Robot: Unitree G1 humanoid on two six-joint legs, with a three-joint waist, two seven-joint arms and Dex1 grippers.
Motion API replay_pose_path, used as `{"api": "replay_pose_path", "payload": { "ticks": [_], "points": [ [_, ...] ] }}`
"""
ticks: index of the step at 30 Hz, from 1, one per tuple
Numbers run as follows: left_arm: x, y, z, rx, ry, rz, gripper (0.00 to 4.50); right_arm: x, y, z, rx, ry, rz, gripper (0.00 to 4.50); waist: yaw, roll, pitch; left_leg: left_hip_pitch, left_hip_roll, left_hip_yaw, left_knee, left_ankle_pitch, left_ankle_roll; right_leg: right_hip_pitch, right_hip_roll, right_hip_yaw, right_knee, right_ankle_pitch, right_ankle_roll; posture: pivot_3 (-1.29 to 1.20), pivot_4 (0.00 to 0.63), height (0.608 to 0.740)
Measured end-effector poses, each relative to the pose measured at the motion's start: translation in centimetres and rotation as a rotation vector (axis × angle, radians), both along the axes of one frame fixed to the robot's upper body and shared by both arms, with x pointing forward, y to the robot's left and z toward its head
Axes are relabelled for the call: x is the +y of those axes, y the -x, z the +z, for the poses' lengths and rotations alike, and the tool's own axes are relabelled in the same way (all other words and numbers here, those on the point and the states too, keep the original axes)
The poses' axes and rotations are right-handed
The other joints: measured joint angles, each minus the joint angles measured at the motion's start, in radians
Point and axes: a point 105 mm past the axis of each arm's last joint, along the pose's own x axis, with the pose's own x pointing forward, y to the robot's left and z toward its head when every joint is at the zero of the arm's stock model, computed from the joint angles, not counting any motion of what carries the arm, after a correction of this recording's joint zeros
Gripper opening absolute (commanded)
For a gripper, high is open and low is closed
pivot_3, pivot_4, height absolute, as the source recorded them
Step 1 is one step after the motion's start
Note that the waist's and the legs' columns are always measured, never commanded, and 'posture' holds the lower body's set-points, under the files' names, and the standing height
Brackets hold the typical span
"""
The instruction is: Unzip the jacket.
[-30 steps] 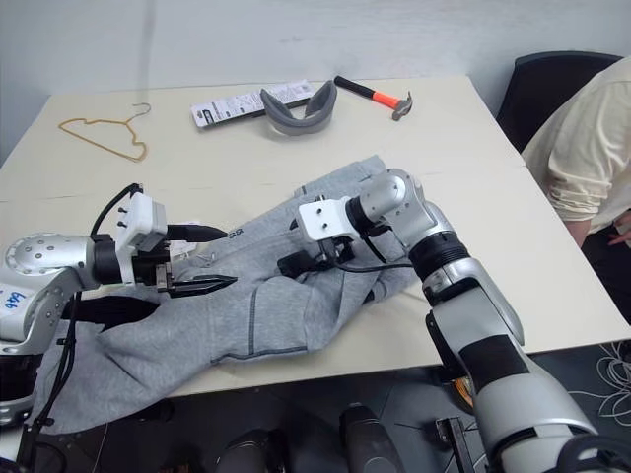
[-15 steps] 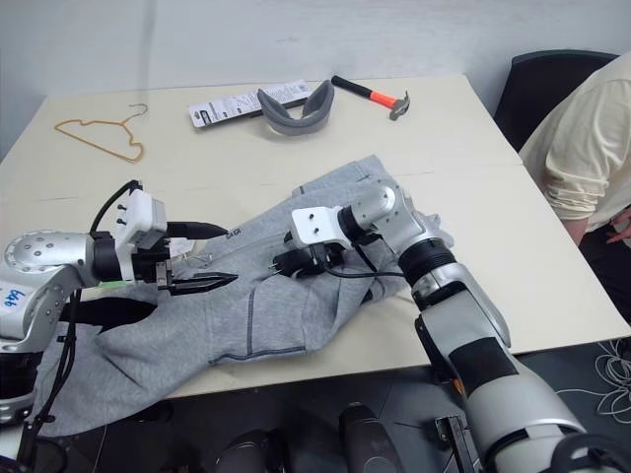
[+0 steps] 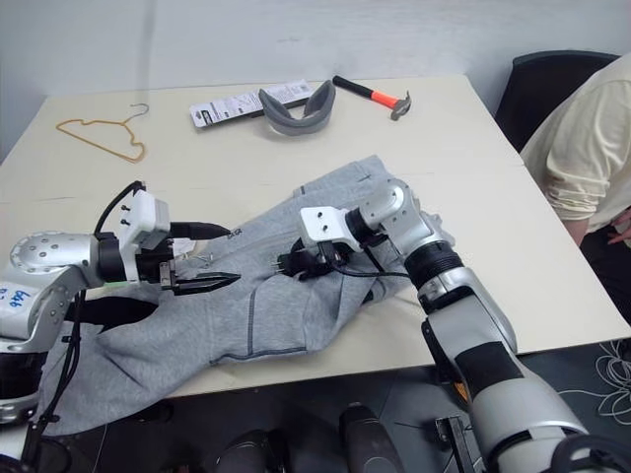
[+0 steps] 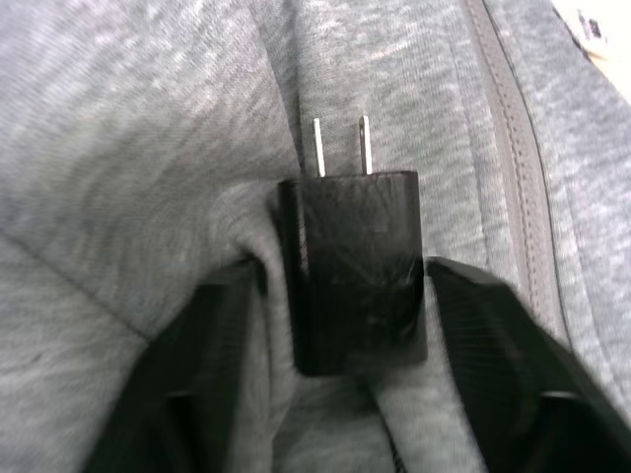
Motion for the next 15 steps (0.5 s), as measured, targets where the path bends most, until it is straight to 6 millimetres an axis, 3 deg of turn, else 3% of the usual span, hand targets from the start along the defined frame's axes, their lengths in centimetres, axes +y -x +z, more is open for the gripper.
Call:
{"api": "replay_pose_path", "payload": {
  "ticks": [1, 6, 10, 12, 15],
  "points": [
    [0.0, -0.1, 0.1, -0.004, 0.001, 0.0, 4.5, 0.0, 0.0, 0.2, -0.01, 0.0, 0.001, 4.11, 0.0, 0.0, 0.0, 0.0, 0.0, 0.0, 0.0, 0.0, 0.0, 0.0, 0.0, 0.0, 0.0, 0.0, 0.0, 0.0, 0.15, 0.74],
    [0.1, -0.5, 0.2, -0.006, 0.003, 0.006, 4.5, -0.4, 0.1, 2.1, 0.001, -0.046, -0.003, 4.11, 0.0, 0.0, 0.0, 0.0, 0.0, 0.0, 0.0, 0.0, 0.0, 0.0, 0.0, 0.0, 0.0, 0.0, 0.0, 0.0, 0.15, 0.74],
    [-0.1, -0.5, 0.0, 0.004, -0.002, -0.006, 4.5, 0.7, 0.4, 4.6, 0.04, -0.145, -0.01, 4.11, -0.002, 0.0, 0.0, 0.0, 0.001, 0.0, 0.0, 0.0, 0.0, 0.0, 0.001, 0.0, 0.0, 0.0, 0.0, 0.0, 0.15, 0.74],
    [-0.2, -0.5, 0.0, 0.004, -0.004, -0.01, 4.5, 1.6, 0.7, 4.6, 0.042, -0.163, 0.003, 4.11, -0.002, 0.0, 0.0, 0.0, 0.002, 0.0, 0.0, 0.0, -0.001, 0.0, 0.002, 0.0, 0.0, 0.0, 0.0, 0.0, 0.15, 0.74],
    [-0.2, -0.5, 0.0, 0.006, -0.004, -0.011, 4.5, 2.0, 0.9, 2.9, 0.061, -0.147, -0.008, 4.11, -0.001, 0.0, 0.0, 0.0, 0.001, 0.0, 0.0, 0.0, -0.001, 0.0, 0.001, 0.0, 0.0, 0.0, 0.0, 0.0, 0.15, 0.74]
  ]
}}
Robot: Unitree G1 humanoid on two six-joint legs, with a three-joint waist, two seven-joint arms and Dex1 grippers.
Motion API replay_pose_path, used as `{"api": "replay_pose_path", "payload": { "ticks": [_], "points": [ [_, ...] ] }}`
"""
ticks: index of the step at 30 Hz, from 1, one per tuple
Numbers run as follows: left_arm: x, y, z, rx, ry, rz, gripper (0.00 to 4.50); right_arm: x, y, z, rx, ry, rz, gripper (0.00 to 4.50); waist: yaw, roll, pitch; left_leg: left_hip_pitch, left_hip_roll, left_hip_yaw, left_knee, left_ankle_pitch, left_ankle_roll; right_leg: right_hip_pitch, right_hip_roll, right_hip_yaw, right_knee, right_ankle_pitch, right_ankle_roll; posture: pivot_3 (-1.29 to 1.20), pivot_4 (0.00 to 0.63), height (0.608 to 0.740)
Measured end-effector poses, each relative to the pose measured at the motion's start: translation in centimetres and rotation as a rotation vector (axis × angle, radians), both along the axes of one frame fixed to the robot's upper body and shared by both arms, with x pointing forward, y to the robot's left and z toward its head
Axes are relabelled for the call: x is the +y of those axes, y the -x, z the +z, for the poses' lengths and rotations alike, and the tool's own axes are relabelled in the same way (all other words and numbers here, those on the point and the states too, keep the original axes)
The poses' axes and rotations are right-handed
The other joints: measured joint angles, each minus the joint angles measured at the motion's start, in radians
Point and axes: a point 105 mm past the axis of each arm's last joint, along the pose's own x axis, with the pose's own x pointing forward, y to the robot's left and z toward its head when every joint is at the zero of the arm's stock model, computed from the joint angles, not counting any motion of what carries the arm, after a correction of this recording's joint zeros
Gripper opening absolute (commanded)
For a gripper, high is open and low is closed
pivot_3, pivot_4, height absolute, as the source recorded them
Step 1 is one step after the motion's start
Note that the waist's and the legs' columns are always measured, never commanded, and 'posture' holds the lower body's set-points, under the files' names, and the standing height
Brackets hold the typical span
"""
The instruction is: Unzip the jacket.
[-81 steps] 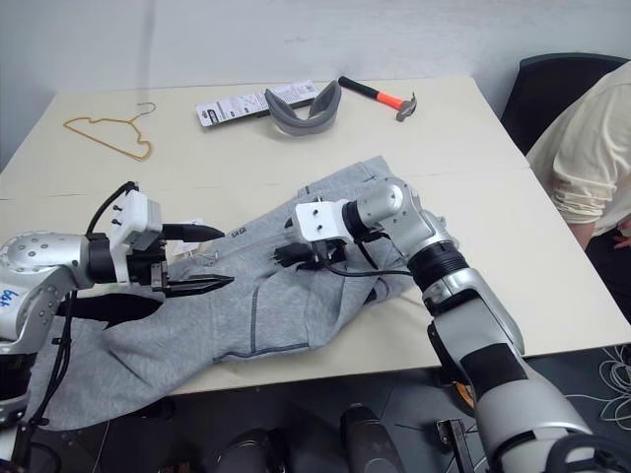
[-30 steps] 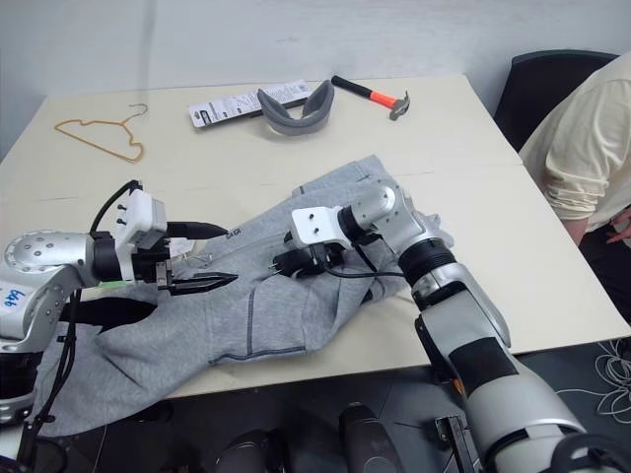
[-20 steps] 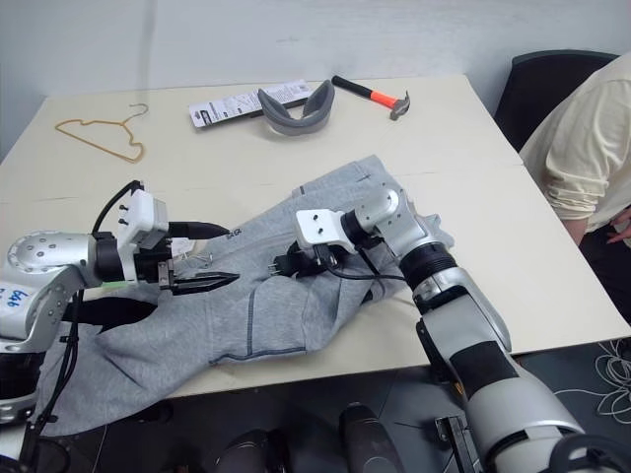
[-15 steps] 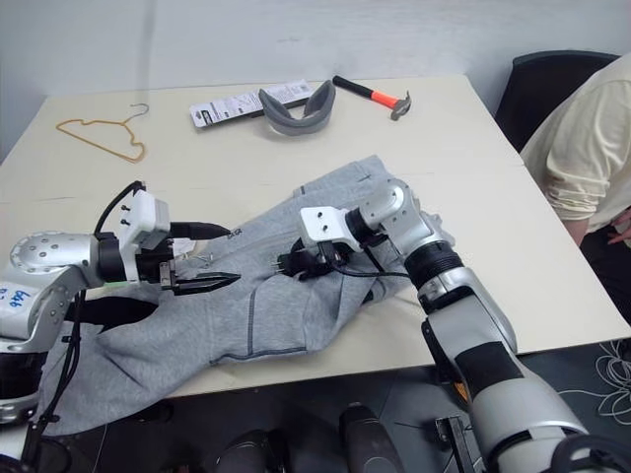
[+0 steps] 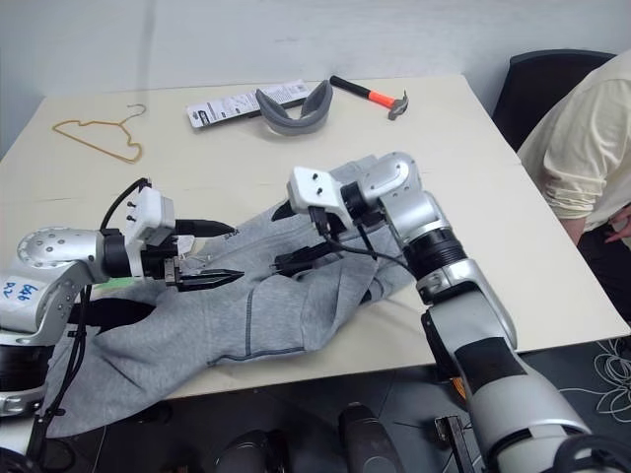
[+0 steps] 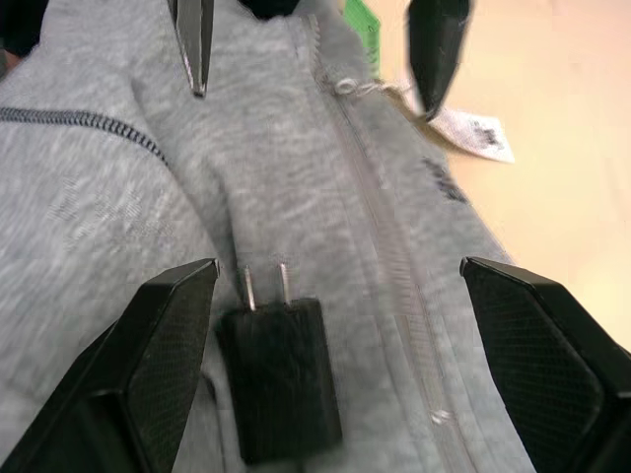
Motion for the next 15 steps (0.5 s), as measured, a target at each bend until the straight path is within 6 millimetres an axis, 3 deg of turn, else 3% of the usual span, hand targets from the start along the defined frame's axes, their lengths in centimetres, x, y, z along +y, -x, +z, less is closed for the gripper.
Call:
{"api": "replay_pose_path", "payload": {
  "ticks": [4, 15],
  "points": [
    [0.0, 0.0, 0.0, 0.0, 0.0, 0.0, 4.5, 0.1, 0.0, -2.0, -0.001, 0.04, -0.016, 4.11, 0.003, 0.0, 0.0, 0.0, -0.001, 0.0, 0.001, 0.0, 0.0, 0.0, -0.001, 0.0, 0.0, 0.0, 0.0, 0.0, 0.15, 0.74],
    [0.0, 0.0, 0.0, 0.0, 0.0, 0.002, 4.5, 0.6, -0.9, -2.9, -0.061, 0.049, -0.078, 4.11, 0.0, 0.0, 0.0, 0.0, 0.0, 0.0, 0.0, 0.0, 0.0, 0.0, 0.0, 0.0, 0.0, 0.0, 0.0, 0.0, 0.15, 0.74]
  ]
}}
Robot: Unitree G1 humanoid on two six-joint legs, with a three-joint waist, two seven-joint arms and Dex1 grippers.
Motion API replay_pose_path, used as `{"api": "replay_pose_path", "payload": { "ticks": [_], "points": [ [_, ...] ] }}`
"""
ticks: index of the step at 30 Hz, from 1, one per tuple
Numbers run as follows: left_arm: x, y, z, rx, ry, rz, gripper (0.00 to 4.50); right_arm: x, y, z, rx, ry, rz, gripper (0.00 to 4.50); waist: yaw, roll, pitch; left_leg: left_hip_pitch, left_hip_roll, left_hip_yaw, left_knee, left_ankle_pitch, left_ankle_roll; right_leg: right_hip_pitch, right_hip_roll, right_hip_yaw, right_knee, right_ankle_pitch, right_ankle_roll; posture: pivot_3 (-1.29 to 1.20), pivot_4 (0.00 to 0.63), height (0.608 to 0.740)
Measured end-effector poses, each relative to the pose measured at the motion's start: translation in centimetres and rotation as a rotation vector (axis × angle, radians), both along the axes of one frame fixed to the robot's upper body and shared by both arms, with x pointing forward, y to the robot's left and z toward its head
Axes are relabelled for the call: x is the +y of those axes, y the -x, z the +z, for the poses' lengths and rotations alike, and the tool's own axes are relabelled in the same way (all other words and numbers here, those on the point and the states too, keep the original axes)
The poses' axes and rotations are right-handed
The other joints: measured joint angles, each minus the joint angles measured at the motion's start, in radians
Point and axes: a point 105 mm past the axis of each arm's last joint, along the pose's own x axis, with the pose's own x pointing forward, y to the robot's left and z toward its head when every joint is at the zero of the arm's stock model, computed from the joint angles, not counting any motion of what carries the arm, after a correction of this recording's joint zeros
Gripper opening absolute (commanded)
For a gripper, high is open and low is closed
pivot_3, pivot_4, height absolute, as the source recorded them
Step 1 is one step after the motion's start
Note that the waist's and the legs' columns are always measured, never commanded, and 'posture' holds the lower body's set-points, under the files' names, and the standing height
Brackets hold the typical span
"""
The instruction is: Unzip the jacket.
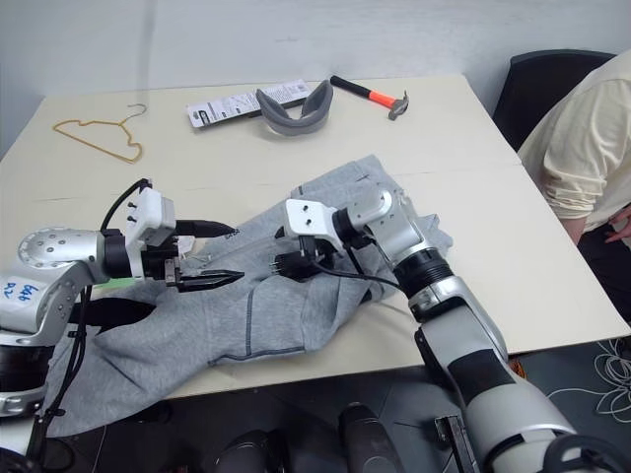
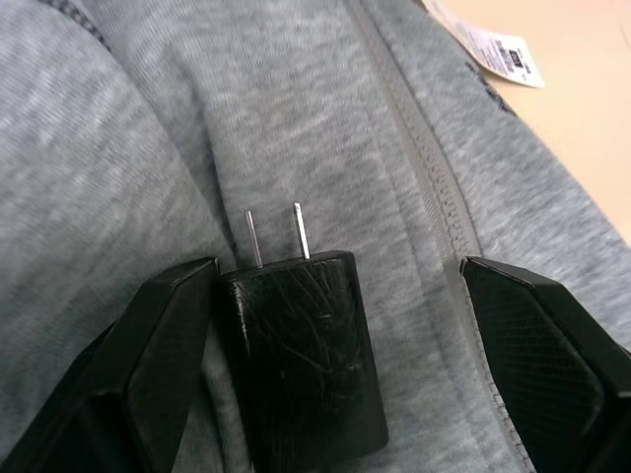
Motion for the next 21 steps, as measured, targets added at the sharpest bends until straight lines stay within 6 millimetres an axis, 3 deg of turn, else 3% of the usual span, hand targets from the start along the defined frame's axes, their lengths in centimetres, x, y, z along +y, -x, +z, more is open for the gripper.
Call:
{"api": "replay_pose_path", "payload": {
  "ticks": [3, 8, 17, 21],
  "points": [
    [0.0, 0.0, 0.0, 0.0, 0.0, 0.0, 4.5, -0.1, 0.0, -0.7, -0.016, 0.037, 0.014, 3.54, 0.0, 0.0, 0.0, 0.0, 0.0, 0.0, 0.0, 0.0, 0.0, 0.0, 0.0, 0.0, 0.0, 0.0, 0.0, 0.0, 0.15, 0.74],
    [0.0, 0.0, 0.0, 0.0, 0.0, 0.0, 4.5, -0.6, 0.1, -1.2, -0.01, 0.062, 0.028, 1.85, 0.001, 0.0, 0.0, 0.0, 0.0, 0.0, 0.0, 0.0, 0.0, 0.0, 0.0, 0.0, 0.0, 0.0, 0.0, 0.0, 0.15, 0.74],
    [-0.3, 0.2, 0.0, 0.002, -0.003, -0.018, 4.5, -0.8, 0.5, -0.4, 0.023, 0.004, 0.016, 1.8, 0.002, 0.0, 0.0, 0.0, 0.0, 0.0, 0.0, 0.0, 0.0, 0.0, 0.0, 0.0, 0.0, 0.0, 0.0, 0.0, 0.15, 0.74],
    [-1.5, 0.8, -0.1, -0.002, -0.001, -0.071, 4.5, -3.2, 1.0, 4.6, 0.009, -0.183, -0.091, 1.8, 0.015, 0.0, 0.0, -0.002, 0.0, -0.003, 0.001, 0.0, 0.0, 0.0, -0.001, 0.0, 0.001, 0.0, 0.0, 0.0, 0.15, 0.74]
  ]
}}
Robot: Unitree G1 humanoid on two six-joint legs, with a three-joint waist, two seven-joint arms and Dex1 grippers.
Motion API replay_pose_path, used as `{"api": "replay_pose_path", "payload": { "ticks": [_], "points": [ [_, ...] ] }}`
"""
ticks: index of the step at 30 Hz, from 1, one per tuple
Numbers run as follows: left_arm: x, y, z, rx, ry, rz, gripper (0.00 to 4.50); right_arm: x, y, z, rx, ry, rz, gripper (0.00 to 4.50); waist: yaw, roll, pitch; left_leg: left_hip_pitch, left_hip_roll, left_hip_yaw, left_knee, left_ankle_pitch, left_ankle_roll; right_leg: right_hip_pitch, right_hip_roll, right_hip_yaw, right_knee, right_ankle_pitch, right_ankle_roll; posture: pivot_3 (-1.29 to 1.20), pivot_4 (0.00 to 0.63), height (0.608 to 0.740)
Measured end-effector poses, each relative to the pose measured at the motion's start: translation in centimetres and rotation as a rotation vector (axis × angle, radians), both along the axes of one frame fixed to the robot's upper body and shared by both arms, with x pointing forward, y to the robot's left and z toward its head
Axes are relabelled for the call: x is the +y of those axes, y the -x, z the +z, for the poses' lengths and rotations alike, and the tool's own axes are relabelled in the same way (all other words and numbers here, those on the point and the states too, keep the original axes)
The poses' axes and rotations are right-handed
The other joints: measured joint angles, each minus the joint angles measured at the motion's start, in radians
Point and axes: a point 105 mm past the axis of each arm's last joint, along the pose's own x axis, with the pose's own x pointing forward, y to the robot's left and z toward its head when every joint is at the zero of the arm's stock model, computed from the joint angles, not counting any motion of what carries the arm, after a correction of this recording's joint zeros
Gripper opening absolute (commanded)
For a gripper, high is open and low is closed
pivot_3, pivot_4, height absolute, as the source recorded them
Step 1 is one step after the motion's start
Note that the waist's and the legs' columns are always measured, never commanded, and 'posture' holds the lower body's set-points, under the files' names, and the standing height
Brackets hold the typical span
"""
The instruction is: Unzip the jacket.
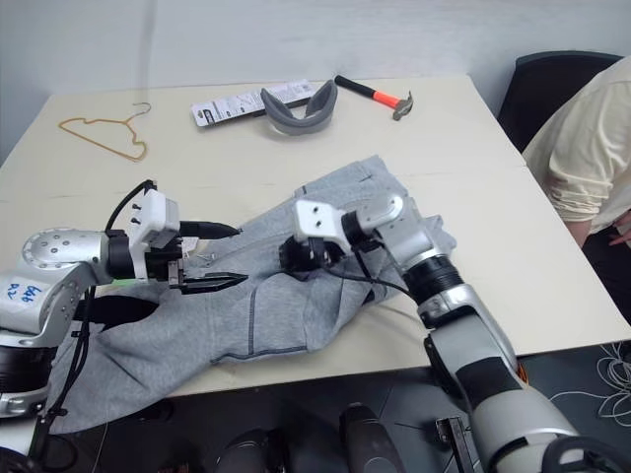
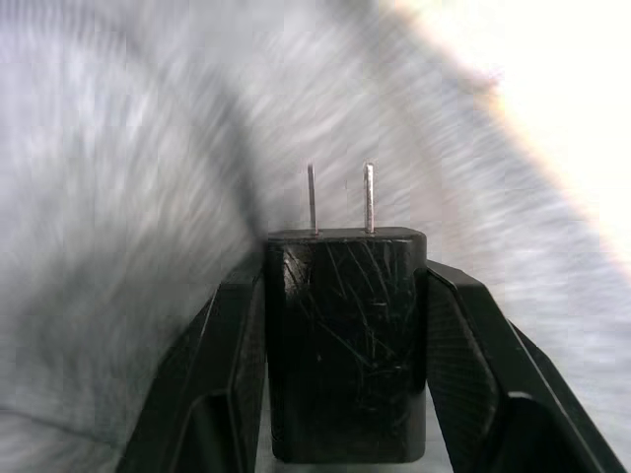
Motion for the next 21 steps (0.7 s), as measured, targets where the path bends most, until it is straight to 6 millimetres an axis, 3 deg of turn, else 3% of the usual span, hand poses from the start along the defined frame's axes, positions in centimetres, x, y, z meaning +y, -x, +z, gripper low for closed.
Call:
{"api": "replay_pose_path", "payload": {
  "ticks": [3, 6, 9, 11, 14, 16, 19, 21],
  "points": [
    [-1.0, 0.5, -0.5, 0.018, 0.002, -0.044, 4.5, -4.4, 0.9, 4.6, -0.019, -0.145, -0.158, 1.8, 0.021, 0.0, 0.0, -0.001, 0.0, -0.002, 0.001, 0.0, 0.0, 0.001, -0.001, 0.001, -0.003, 0.0, 0.0, 0.0, 0.15, 0.74],
    [-1.5, 0.8, -0.7, 0.024, 0.004, -0.069, 4.5, -9.2, 1.9, 6.8, -0.019, -0.206, -0.332, 1.8, 0.04, 0.0, 0.0, -0.001, -0.001, -0.003, 0.001, -0.001, 0.0, 0.001, 0.0, 0.001, -0.004, 0.0, 0.0, 0.0, 0.15, 0.74],
    [-2.7, 1.3, -0.6, 0.017, 0.015, -0.12, 4.5, -16.4, 2.7, 4.4, -0.003, -0.093, -0.588, 1.8, 0.054, 0.0, 0.0, -0.001, -0.006, -0.005, 0.001, -0.001, 0.001, 0.005, 0.0, 0.001, -0.008, 0.0, 0.0, 0.0, 0.15, 0.74],
    [-3.0, 1.5, -0.7, 0.028, 0.025, -0.138, 4.5, -23.4, 2.9, 1.7, 0.064, -0.012, -0.87, 1.8, 0.065, 0.0, 0.0, -0.001, -0.009, -0.003, 0.001, -0.002, 0.003, 0.005, 0.0, 0.002, -0.009, 0.0, 0.001, 0.0, 0.15, 0.74],
    [-3.7, 1.6, -0.5, 0.024, 0.037, -0.168, 4.5, -31.1, 4.3, -1.1, 0.116, 0.023, -1.193, 1.8, 0.067, 0.0, 0.0, 0.0, -0.009, 0.0, 0.001, -0.002, 0.003, 0.005, 0.001, 0.003, -0.01, 0.001, 0.003, 0.0, 0.15, 0.74],
    [-4.1, 1.7, -0.4, 0.021, 0.041, -0.188, 4.5, -33.5, 5.2, -3.0, 0.151, 0.035, -1.297, 1.8, 0.061, 0.0, 0.0, 0.003, -0.008, 0.003, 0.0, -0.002, 0.003, 0.005, 0.002, 0.004, -0.008, 0.002, 0.003, 0.0, 0.15, 0.74],
    [-4.9, 1.7, 0.1, 0.005, 0.045, -0.225, 4.5, -34.6, 5.4, -5.5, 0.175, -0.002, -1.384, 1.8, 0.039, 0.0, 0.0, 0.005, -0.008, 0.003, -0.001, -0.001, 0.001, 0.005, 0.003, 0.005, -0.006, 0.002, 0.003, 0.0, 0.15, 0.74],
    [-5.1, 1.8, 0.2, 0.001, 0.043, -0.239, 4.5, -35.6, 5.3, -6.8, 0.188, -0.035, -1.455, 2.53, 0.035, 0.001, 0.0, 0.006, -0.007, 0.003, -0.002, 0.0, 0.0, 0.005, 0.003, 0.005, -0.006, 0.002, 0.003, 0.0, 0.15, 0.74]
  ]
}}
